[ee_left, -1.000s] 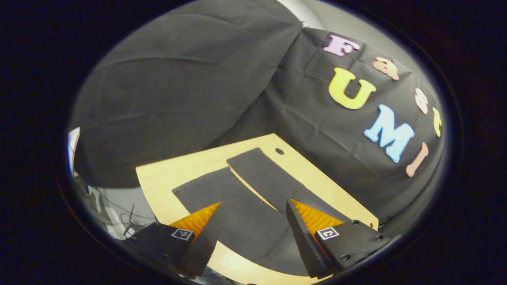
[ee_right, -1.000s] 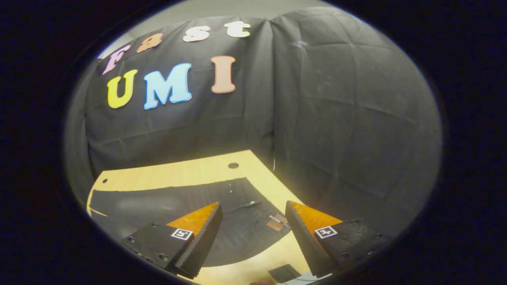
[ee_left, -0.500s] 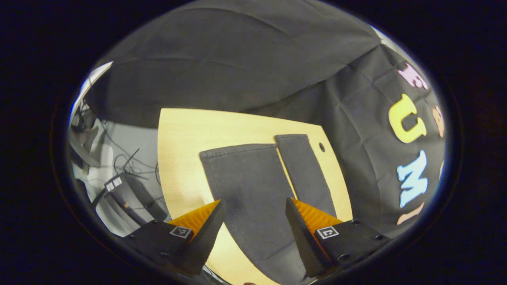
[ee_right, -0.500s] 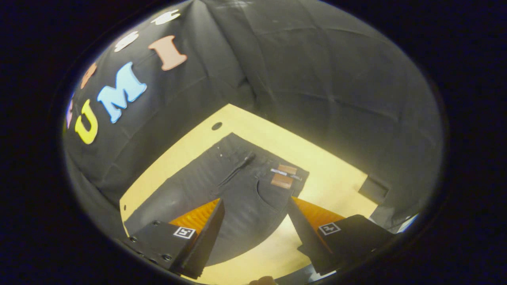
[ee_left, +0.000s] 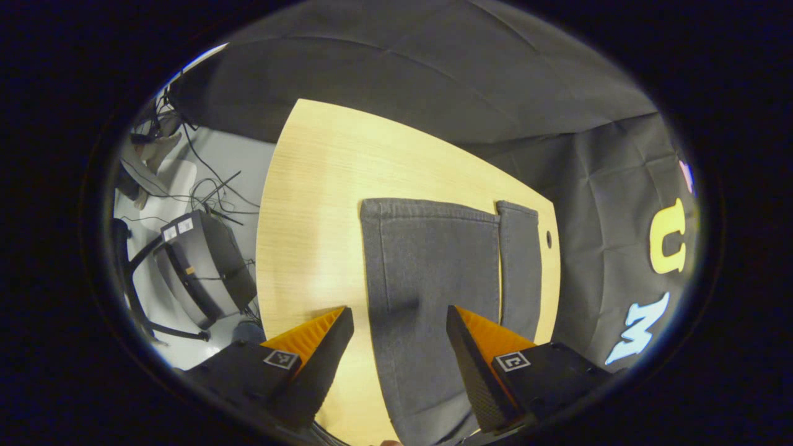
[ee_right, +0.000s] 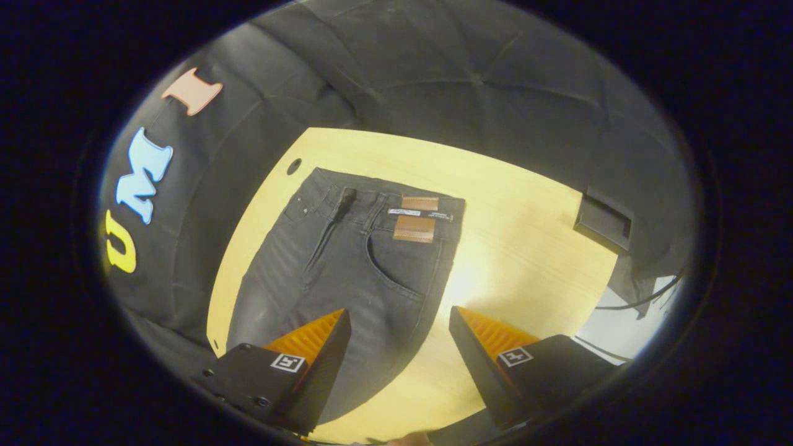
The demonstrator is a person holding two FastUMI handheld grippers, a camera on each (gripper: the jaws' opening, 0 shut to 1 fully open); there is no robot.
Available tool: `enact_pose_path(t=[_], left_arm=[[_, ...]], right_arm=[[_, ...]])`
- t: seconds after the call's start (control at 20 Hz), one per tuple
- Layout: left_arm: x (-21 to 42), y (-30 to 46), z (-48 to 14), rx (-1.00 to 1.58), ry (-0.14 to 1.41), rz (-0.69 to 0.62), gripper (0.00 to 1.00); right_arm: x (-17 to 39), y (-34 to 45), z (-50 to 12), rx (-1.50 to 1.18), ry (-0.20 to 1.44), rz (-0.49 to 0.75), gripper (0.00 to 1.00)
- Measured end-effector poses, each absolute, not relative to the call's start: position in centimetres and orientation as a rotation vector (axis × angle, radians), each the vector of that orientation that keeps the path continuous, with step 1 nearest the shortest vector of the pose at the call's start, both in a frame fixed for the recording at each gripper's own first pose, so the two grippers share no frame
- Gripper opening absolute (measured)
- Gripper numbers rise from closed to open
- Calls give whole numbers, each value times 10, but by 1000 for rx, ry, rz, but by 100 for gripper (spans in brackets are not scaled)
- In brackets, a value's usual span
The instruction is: Grasp the waist and the cuffs of the jeans and fold them to make the two legs overlap; first hold the waist and fold one-third of the jeans toward the cuffs, then hold the cuffs and fold the remaining one-third in the same direction to finish folding.
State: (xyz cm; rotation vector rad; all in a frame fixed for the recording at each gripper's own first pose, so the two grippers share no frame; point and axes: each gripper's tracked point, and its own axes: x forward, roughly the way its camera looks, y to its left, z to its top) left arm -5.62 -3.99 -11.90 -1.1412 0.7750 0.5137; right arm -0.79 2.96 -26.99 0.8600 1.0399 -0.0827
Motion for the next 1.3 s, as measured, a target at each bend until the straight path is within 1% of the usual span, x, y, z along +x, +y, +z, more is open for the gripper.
enact_pose_path(t=[0.15, 0.3, 0.4, 0.45, 0.5, 0.55, 0.6, 0.65, 0.7, 0.75, 0.8, 0.85, 0.9, 0.95, 1.0, 1.05, 1.1, 1.15, 1.2, 1.25, 1.3], left_arm=[[-43, -38, -124, -1144, 754, 491, 95], [-29, -44, -125, -1160, 741, 473, 96], [-23, -46, -124, -1183, 730, 461, 95], [-20, -47, -123, -1195, 725, 457, 93], [-18, -48, -124, -1206, 720, 451, 95], [-17, -47, -124, -1211, 720, 447, 94], [-17, -48, -126, -1213, 722, 446, 94], [-16, -48, -126, -1215, 721, 443, 91], [-15, -49, -128, -1213, 725, 445, 87], [-14, -50, -130, -1212, 736, 445, 85], [-14, -51, -134, -1212, 752, 448, 81], [-12, -52, -136, -1218, 755, 442, 72], [-12, -52, -140, -1215, 766, 443, 66], [-13, -52, -141, -1211, 770, 432, 55], [-14, -53, -144, -1201, 770, 423, 48], [-15, -53, -145, -1189, 761, 414, 29], [-16, -53, -145, -1185, 748, 399, 31], [-16, -52, -146, -1178, 745, 387, 24], [-21, -54, -140, -1197, 732, 380, 24], [-17, -56, -140, -1211, 730, 356, 16], [-17, -55, -144, -1236, 725, 369, 17]], right_arm=[[-3, 26, -284, 856, 1055, -117, 97], [2, 32, -292, 885, 1067, -138, 97], [3, 45, -298, 908, 1092, -136, 97], [5, 55, -301, 922, 1101, -131, 97], [5, 65, -302, 930, 1121, -123, 96], [10, 71, -300, 919, 1102, -118, 97], [14, 74, -301, 893, 1107, -122, 100], [17, 78, -301, 871, 1106, -131, 96], [21, 80, -300, 848, 1119, -136, 96], [21, 83, -303, 819, 1138, -133, 94], [21, 79, -305, 775, 1154, -159, 92], [21, 79, -311, 747, 1177, -176, 79], [19, 76, -311, 719, 1184, -192, 64], [20, 75, -311, 713, 1181, -189, 61], [20, 74, -314, 720, 1173, -184, 54], [22, 72, -313, 741, 1158, -171, 41], [20, 73, -316, 769, 1151, -148, 38], [20, 72, -316, 816, 1137, -133, 28], [20, 73, -315, 873, 1134, -109, 20], [20, 73, -316, 932, 1130, -91, 16], [21, 72, -314, 988, 1125, -70, 12]])
